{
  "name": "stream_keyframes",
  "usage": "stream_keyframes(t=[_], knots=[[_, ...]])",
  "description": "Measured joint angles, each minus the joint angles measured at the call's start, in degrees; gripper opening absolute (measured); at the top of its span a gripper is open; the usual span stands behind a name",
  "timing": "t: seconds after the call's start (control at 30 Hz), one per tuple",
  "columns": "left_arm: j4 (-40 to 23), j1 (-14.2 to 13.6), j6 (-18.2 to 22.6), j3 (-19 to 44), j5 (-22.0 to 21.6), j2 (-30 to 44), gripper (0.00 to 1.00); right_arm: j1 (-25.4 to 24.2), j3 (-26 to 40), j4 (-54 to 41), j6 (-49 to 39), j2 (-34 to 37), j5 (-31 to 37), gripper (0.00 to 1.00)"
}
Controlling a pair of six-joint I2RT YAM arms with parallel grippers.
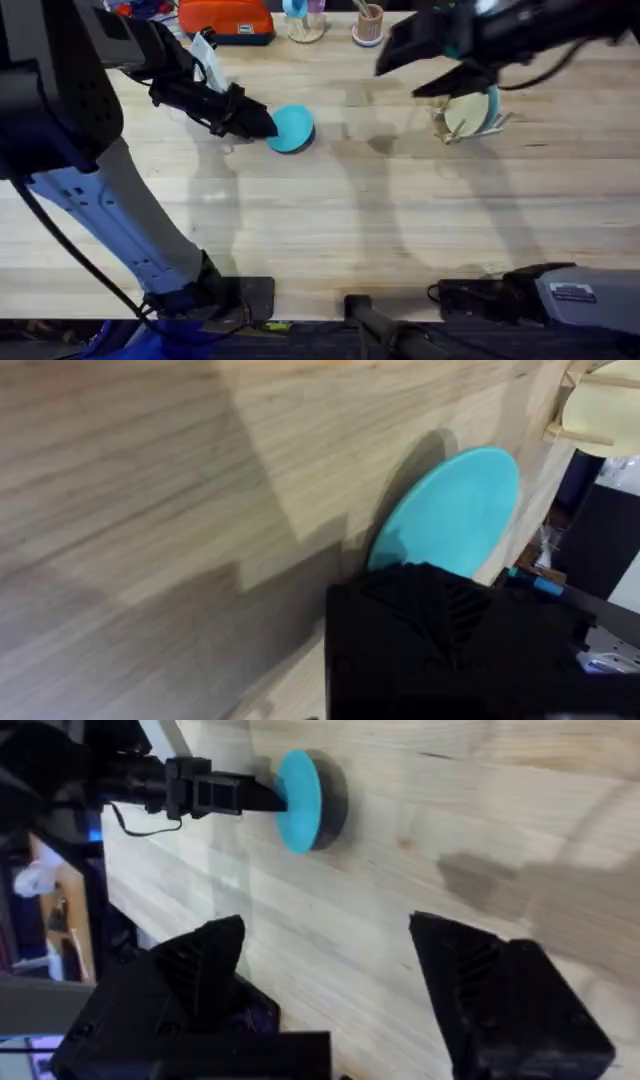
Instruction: Pick up the plates from the table one by one and place each into a slot on the dish rack.
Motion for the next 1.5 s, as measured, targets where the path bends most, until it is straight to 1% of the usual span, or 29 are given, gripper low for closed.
stream_keyframes(t=[0.23, 0.47, 0.63, 0.83, 1.03, 1.1, 1.33, 1.5], knots=[[0.0, 0.0, 0.0, 0.0, 0.0, 0.0, 0.040, 5.4, 0.0, 6.7, 3.8, 9.4, -0.5, 0.995], [0.0, 0.0, 0.0, 0.0, 0.0, 0.0, 0.040, 9.1, 0.0, 13.0, 7.4, 17.9, -0.8, 0.994], [0.0, 0.0, 0.0, 0.0, 0.0, 0.0, 0.040, 11.5, 0.0, 16.8, 8.6, 22.4, -0.8, 0.994], [0.0, 0.0, 0.0, 0.0, 0.0, 0.0, 0.040, 14.1, 0.0, 20.8, 9.5, 25.3, -0.9, 0.994], [0.0, 0.0, 0.0, 0.0, 0.0, 0.0, 0.040, 16.7, 0.0, 25.9, 10.3, 26.8, -0.8, 0.994], [0.0, 0.0, 0.0, 0.0, 0.0, 0.0, 0.040, 18.2, 0.0, 28.7, 12.8, 27.1, 0.6, 0.993], [0.0, 0.0, 0.0, 0.0, 0.0, 0.0, 0.041, 20.0, 0.0, 33.7, 17.1, 29.7, 2.2, 0.993], [0.0, 0.0, 0.0, 0.0, 0.0, 0.0, 0.040, 20.3, 0.2, 35.4, 18.2, 30.0, 2.5, 0.993]])
